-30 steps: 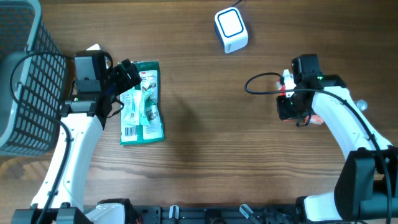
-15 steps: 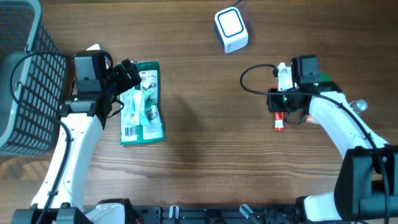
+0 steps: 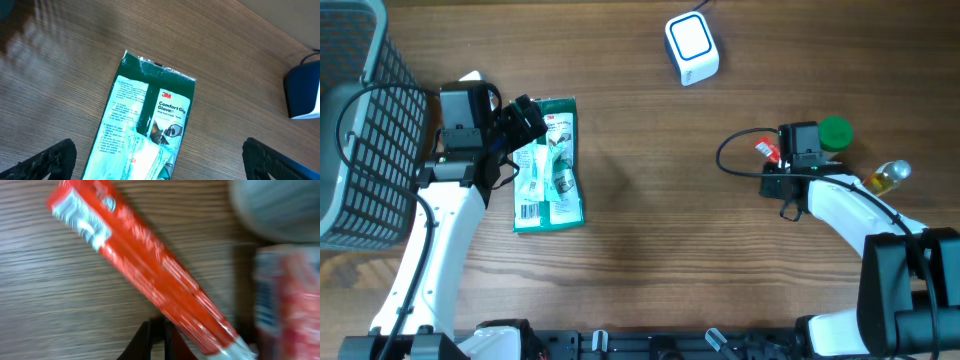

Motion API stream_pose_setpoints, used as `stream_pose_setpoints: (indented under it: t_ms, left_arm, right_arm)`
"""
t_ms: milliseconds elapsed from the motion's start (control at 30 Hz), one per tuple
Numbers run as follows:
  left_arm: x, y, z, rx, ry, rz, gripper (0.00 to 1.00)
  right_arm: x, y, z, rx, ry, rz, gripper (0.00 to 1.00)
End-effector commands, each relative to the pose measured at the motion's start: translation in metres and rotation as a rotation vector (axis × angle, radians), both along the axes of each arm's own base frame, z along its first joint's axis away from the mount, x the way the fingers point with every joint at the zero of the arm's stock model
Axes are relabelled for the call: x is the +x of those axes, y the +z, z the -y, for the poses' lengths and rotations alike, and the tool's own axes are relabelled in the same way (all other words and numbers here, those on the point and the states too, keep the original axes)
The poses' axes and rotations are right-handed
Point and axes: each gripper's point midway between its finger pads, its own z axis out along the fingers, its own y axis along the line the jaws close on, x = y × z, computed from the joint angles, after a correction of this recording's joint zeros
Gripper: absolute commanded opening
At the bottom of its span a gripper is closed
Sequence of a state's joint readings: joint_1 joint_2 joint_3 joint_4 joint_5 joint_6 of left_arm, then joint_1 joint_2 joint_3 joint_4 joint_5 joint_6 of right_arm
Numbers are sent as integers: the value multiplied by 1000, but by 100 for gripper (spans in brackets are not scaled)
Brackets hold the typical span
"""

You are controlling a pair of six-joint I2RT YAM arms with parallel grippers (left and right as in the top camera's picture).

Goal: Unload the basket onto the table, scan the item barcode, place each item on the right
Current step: 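Carry the red tube right and set it beside the jar, then open the right gripper and withdraw it to the middle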

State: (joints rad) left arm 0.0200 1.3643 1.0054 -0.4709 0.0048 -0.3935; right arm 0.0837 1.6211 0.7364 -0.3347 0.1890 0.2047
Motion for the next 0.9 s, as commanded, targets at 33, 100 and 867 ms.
stream_pose_setpoints:
  t_ms: [33,100,867]
  left_arm:
    - [1,0,-2,16,-9,0,100]
    - [1,0,-2,15,-9,0,100]
    - [1,0,-2,16,-9,0,100]
  right_arm:
    - [11,10,1,-30,34,7,10]
    - [18,14,-46,177,248,18,11]
    - [12,58,-184,854,181,8,52]
